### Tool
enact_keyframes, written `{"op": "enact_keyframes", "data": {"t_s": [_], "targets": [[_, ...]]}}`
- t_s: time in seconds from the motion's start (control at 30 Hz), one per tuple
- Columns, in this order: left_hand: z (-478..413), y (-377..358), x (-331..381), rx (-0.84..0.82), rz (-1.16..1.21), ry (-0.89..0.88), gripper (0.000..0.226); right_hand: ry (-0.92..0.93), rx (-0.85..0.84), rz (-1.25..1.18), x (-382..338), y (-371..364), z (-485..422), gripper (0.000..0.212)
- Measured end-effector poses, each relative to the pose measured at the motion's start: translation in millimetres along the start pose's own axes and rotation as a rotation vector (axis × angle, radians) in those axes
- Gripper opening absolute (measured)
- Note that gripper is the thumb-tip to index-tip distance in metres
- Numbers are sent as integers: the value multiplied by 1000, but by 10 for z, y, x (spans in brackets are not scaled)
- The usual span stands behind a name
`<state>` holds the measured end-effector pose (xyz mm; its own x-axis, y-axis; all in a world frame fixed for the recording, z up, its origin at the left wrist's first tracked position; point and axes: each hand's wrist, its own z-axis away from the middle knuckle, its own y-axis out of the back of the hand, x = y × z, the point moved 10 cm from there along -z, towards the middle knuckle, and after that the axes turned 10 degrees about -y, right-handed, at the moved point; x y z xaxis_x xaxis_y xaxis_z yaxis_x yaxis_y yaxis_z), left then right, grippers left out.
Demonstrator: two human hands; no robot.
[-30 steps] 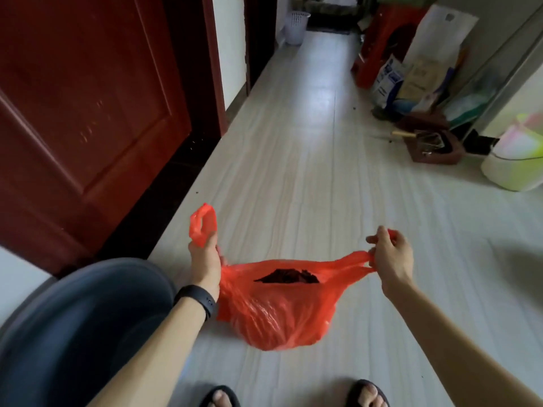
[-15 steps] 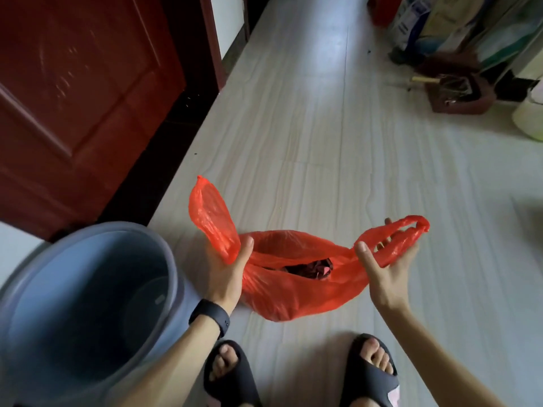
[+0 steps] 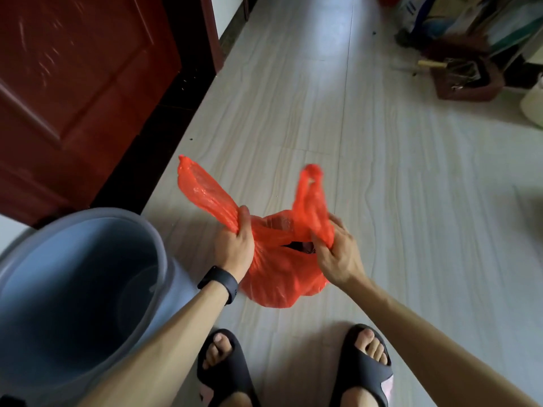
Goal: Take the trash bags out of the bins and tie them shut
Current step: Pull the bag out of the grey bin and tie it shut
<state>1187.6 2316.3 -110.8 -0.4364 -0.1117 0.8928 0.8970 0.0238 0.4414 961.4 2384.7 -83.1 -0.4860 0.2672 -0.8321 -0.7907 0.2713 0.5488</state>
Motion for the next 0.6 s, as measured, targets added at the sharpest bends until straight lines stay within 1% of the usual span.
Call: {"op": "enact_keyframes", "data": {"t_s": [0.07,0.13,0.17,0.2,0.27,0.3,0.33,0.4,0.47,0.5,0.57,0.6], "targets": [[-97,-107,41,-53,15,-18,68,-93,39,-83,31,-10,-147,30],[-171,-169,34,-55,40,24,63,-237,106,-147,138,15,-259,33],[-207,-211,-20,-47,96,66,59,-298,120,-160,212,12,-318,32],[-222,-263,-107,-35,200,129,57,-367,119,-175,333,-13,-364,29],[-233,-420,-378,-18,430,316,59,-551,104,-218,602,-80,-416,20],[-229,-470,-481,-3,490,379,59,-637,96,-236,722,-117,-412,26],[-225,-505,-528,3,503,403,54,-721,86,-256,851,-151,-394,33],[-182,-535,-497,-13,505,366,42,-871,83,-331,1047,-183,-326,28],[-96,-499,-387,-30,462,239,46,-979,89,-396,1134,-160,-283,23],[-43,-498,-335,-66,430,164,44,-1005,90,-412,1162,-143,-289,23],[28,-563,-313,-165,345,18,49,-1022,86,-438,1181,-136,-304,23],[28,-564,-270,-186,284,-45,50,-1037,63,-448,1161,-159,-284,25]]}}
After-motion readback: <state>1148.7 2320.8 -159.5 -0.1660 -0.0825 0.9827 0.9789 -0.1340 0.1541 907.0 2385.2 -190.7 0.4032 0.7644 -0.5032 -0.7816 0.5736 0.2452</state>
